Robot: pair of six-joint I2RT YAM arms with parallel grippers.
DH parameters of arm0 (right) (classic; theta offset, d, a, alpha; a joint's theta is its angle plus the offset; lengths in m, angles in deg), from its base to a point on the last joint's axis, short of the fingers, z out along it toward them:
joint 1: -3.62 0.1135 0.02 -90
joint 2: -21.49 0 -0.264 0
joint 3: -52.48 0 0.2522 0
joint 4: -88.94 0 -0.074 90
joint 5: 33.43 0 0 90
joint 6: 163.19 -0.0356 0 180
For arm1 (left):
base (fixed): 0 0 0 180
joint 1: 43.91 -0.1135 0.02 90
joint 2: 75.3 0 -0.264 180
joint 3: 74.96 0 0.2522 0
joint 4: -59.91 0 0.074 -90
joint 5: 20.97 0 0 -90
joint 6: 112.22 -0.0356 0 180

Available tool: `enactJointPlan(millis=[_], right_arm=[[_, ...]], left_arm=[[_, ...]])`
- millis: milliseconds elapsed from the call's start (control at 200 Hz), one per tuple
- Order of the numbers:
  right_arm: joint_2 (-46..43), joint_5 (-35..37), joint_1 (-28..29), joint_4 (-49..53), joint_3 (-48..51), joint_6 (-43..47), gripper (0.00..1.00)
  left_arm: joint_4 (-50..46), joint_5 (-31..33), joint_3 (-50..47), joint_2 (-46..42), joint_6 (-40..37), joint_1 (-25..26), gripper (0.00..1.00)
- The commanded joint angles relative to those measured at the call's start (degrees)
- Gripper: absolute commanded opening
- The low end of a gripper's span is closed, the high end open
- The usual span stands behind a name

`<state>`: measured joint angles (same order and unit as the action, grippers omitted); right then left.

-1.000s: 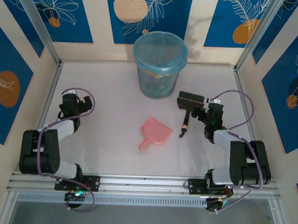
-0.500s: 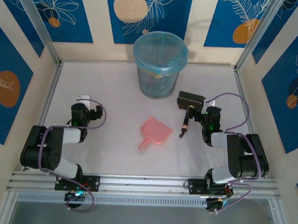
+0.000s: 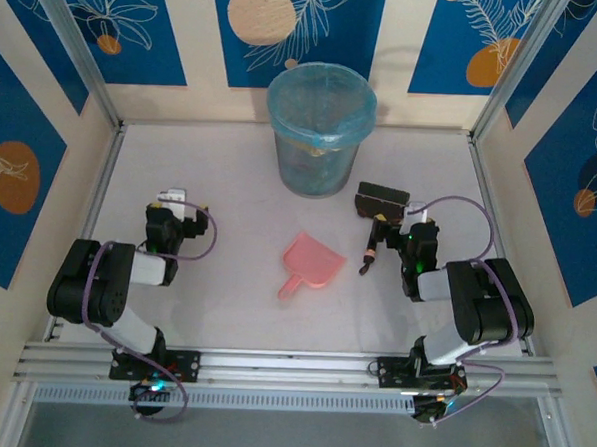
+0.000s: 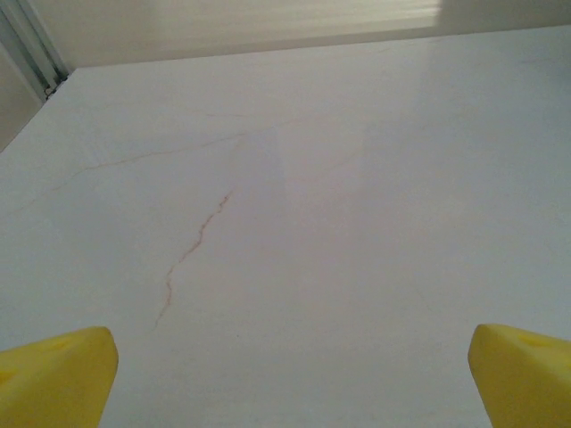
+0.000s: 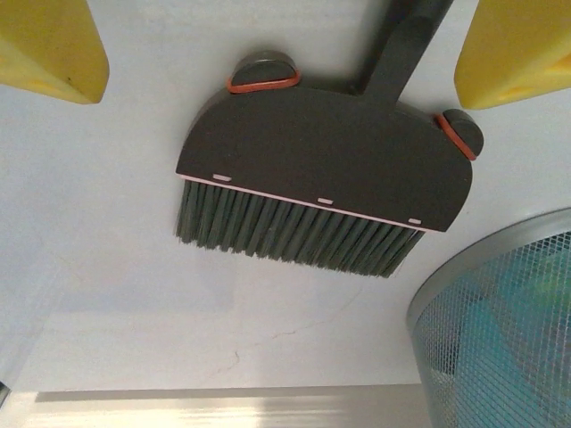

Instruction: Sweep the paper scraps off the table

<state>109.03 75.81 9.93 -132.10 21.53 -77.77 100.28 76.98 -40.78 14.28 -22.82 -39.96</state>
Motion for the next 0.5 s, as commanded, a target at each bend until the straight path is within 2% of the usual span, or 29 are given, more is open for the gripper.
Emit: enactJointPlan(millis=[0, 75, 495], right_arm=[[0.24, 0.89, -1.44, 3.34, -4.57, -1.26, 0.99], [-0.16, -0.16, -3.55, 6.06, -5.41, -3.57, 0.99], [-0.18, -0.11, -3.61, 5.71, -5.31, -3.51, 0.99]], left_arm=[[0.66, 0.32, 0.26, -0.2, -1.02, 0.48, 1.0], [0.67, 0.32, 0.27, -0.18, -1.02, 0.45, 1.0], [0.64, 0.23, 0.31, -0.2, -1.07, 0.48, 1.0]])
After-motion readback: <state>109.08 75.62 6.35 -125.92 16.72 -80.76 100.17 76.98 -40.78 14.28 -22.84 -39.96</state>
